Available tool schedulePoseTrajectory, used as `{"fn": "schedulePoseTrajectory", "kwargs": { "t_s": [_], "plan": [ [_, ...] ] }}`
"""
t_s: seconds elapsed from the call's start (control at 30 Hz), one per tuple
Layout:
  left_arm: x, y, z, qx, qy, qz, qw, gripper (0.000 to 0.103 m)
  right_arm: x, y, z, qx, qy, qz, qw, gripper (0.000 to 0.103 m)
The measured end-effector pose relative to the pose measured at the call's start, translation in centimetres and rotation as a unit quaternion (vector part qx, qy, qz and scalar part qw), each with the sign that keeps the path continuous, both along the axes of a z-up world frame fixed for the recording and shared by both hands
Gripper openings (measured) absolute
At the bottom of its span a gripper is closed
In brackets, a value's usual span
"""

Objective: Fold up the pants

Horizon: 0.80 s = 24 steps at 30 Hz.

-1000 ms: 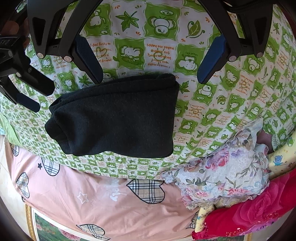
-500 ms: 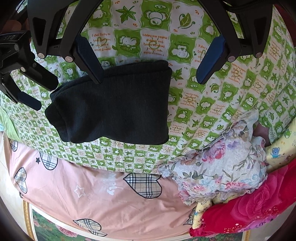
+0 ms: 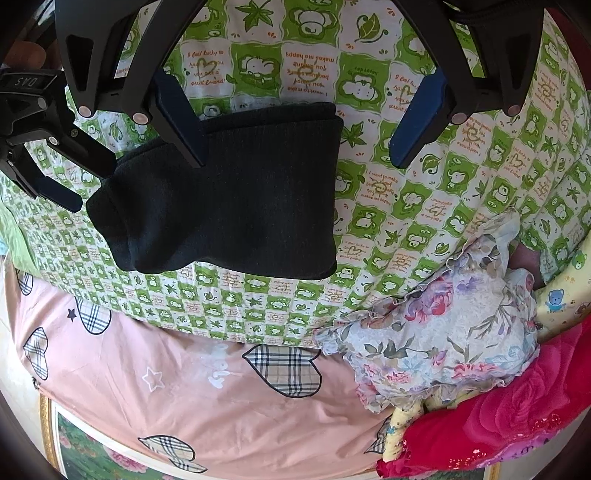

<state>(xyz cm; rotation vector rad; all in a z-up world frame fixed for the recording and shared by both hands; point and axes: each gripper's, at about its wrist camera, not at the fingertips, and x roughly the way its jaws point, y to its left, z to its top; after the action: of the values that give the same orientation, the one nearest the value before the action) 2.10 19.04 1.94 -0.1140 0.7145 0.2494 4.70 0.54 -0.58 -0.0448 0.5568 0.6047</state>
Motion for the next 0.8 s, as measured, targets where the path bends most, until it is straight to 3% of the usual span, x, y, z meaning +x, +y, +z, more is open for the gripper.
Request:
{"fn": "schedulePoseTrajectory", "kwargs": {
  "t_s": [0.8],
  "plan": [
    [1.3,-0.3,-0.2,-0.008,0.024,-0.011,0.9996,0.098,0.8,-0.3,0.1,0.002,0.008,0.000,1.000,0.102]
  ]
}}
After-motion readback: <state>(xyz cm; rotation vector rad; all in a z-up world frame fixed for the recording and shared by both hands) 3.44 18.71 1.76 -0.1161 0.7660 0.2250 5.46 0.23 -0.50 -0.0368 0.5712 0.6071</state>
